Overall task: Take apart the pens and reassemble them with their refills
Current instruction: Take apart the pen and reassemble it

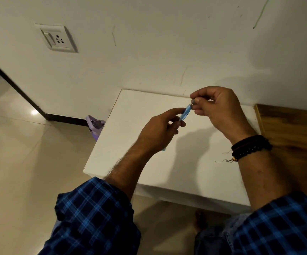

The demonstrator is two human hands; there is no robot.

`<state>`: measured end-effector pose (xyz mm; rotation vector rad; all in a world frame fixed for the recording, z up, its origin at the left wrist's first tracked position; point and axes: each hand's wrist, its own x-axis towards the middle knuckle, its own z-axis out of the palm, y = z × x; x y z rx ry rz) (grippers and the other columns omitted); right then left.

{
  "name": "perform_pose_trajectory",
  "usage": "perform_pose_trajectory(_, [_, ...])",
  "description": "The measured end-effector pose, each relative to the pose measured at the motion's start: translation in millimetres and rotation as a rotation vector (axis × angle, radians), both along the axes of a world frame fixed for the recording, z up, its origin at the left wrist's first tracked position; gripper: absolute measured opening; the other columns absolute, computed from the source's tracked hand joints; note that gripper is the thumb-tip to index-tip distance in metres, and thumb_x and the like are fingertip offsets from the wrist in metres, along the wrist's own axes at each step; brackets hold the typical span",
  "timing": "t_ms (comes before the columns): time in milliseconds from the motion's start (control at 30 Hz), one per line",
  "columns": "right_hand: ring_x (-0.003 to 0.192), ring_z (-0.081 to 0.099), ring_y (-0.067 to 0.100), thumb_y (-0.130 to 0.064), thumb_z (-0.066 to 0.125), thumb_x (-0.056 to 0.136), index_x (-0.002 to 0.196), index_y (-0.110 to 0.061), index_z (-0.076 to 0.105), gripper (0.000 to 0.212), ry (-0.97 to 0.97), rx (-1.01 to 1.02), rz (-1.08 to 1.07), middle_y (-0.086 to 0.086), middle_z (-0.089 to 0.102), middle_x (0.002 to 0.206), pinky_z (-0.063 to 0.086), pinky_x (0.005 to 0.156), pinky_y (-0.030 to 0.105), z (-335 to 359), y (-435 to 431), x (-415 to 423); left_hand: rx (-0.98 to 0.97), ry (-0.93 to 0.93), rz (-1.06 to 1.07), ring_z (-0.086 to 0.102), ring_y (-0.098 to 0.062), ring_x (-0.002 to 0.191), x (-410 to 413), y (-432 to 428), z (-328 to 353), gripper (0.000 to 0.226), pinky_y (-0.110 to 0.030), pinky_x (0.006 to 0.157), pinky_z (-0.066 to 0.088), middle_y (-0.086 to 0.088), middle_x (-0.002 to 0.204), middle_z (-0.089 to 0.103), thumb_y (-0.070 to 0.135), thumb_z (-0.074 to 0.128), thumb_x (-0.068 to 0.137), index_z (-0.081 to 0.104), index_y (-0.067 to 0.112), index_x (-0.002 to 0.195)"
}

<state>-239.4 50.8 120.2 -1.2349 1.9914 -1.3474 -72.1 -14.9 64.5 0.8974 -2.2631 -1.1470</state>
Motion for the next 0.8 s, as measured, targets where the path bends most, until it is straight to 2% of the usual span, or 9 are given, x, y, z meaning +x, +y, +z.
perform_pose_trajectory(433, [0.080, 0.076, 0.011, -0.007, 0.064, 0.096, 0.105, -0.011, 0.073, 0.013, -0.029, 0.043, 0.026, 0.004, 0.074, 0.093, 0.062, 0.074, 0.023, 2.2, 1.1, 0.7, -0.019, 0.023, 0.018, 0.070, -0.003, 0.080, 0.7, 0.6, 1.1, 0.035, -0.039, 0.083, 0.060, 0.020, 0.097, 0.071, 0.024, 0.052, 0.103, 0.055, 0.035, 0.136])
perform_pose_trajectory(667, [0.078, 0.077, 0.022, -0.004, 0.068, 0.093, 0.095, -0.010, 0.074, 0.008, -0.088, 0.121, 0.091, 0.011, 0.076, 0.086, 0.063, 0.077, 0.031, 5.9, 6.1, -5.7, 0.002, 0.071, 0.076, 0.067, -0.005, 0.083, -0.9, -0.7, -1.1, 0.029, -0.040, 0.082, 0.058, 0.023, 0.090, 0.072, 0.020, 0.050, 0.103, 0.066, 0.029, 0.126])
perform_pose_trajectory(800, [0.076, 0.076, 0.022, -0.004, 0.069, 0.092, 0.096, -0.007, 0.074, 0.007, -0.100, 0.119, 0.100, 0.011, 0.076, 0.084, 0.063, 0.072, 0.027, 7.1, 9.1, -7.2, 0.005, 0.063, 0.088, 0.067, -0.004, 0.086, -1.9, 0.2, -2.2, 0.029, -0.041, 0.084, 0.058, 0.023, 0.090, 0.072, 0.022, 0.050, 0.102, 0.067, 0.029, 0.125])
